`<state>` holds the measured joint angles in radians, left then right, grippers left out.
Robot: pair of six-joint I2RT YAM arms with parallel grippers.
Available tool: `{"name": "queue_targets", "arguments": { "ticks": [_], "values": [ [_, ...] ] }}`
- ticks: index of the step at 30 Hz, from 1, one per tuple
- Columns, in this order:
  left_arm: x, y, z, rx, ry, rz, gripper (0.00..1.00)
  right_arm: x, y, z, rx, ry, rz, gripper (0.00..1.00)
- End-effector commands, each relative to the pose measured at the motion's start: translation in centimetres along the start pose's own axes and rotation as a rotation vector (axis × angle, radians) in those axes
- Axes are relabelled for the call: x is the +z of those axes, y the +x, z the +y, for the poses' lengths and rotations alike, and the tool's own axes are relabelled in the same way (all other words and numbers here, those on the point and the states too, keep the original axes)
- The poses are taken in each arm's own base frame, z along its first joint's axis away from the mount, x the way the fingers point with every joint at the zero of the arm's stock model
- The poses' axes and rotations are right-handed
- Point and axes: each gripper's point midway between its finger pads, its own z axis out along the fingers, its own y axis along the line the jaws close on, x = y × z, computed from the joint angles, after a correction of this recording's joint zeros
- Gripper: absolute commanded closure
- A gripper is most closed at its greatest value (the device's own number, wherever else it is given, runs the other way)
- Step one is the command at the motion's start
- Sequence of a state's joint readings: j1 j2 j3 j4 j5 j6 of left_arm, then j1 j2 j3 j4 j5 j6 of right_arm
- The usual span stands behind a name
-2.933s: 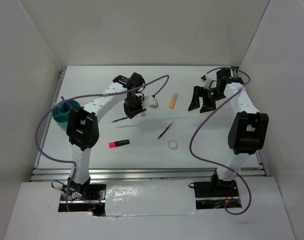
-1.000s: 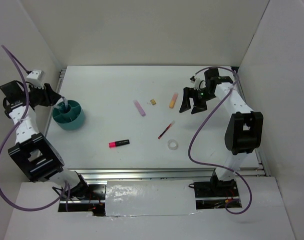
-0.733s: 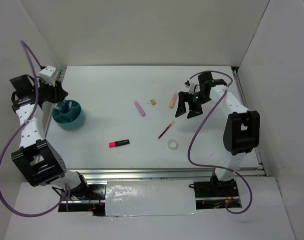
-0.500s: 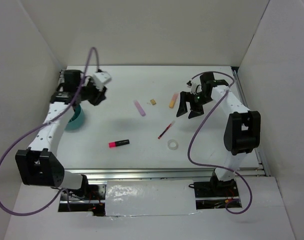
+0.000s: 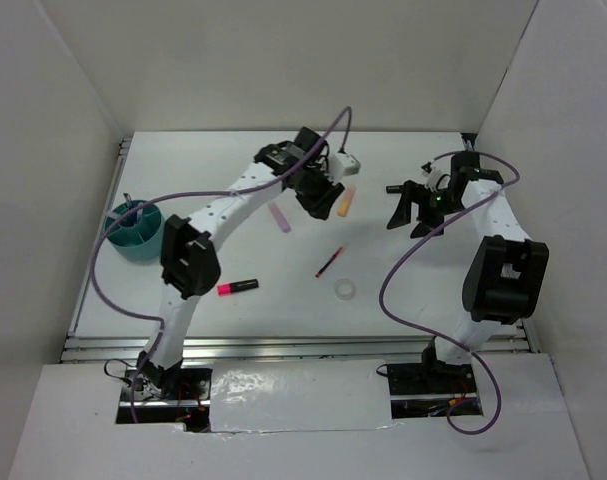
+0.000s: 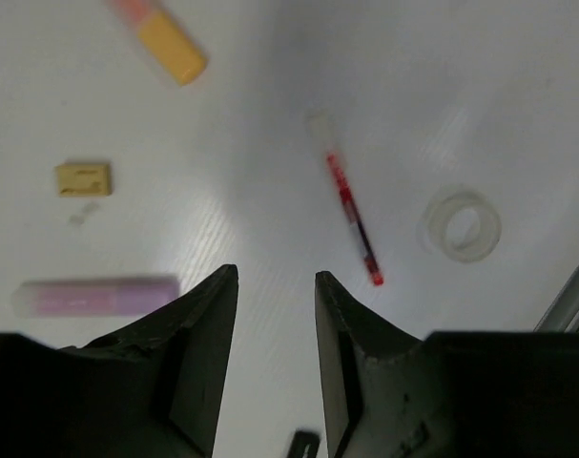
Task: Sort the stationery into containers
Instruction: Pick up the pen from the center of the board.
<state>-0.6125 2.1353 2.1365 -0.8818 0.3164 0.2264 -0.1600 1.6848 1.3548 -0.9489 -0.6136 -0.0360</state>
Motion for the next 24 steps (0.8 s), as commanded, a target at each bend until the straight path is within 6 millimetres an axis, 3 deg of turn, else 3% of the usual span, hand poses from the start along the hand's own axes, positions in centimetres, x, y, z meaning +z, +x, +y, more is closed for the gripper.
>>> {"name": "queue_targets", "arguments": {
  "ticks": [1, 5, 9, 14, 17, 24],
  "values": [
    [2.7, 1.3, -2.7, -0.071, -0.021, 0.143, 0.49, -2.1, -0.4, -0.5, -0.012, -0.004, -0.065, 0.11],
    [5.8, 3.2, -4.1, -0.103, 0.000, 0.211, 0.44, -3.8, -1.0, -2.2, 0.027, 0.006, -0.110, 0.11],
    [8.2, 4.7, -4.0, -0.149, 0.005, 0.249, 0.42, -4.5, -1.0, -3.4, 0.059, -0.002, -0.127, 0.11],
    [9.6, 4.3, -3.5, -0.146, -0.007, 0.223, 0.43, -4.3, -0.4, -3.9, 0.078, -0.013, -0.121, 0.11],
    [11.3, 5.4, -3.4, -0.131, -0.011, 0.264, 0.45, -4.3, -0.4, -4.0, 0.077, -0.013, -0.125, 0.11],
    [13.0, 6.3, -4.2, -0.129, 0.019, 0.276, 0.48, -4.3, -0.4, -4.2, 0.076, -0.013, -0.123, 0.11]
  ]
}}
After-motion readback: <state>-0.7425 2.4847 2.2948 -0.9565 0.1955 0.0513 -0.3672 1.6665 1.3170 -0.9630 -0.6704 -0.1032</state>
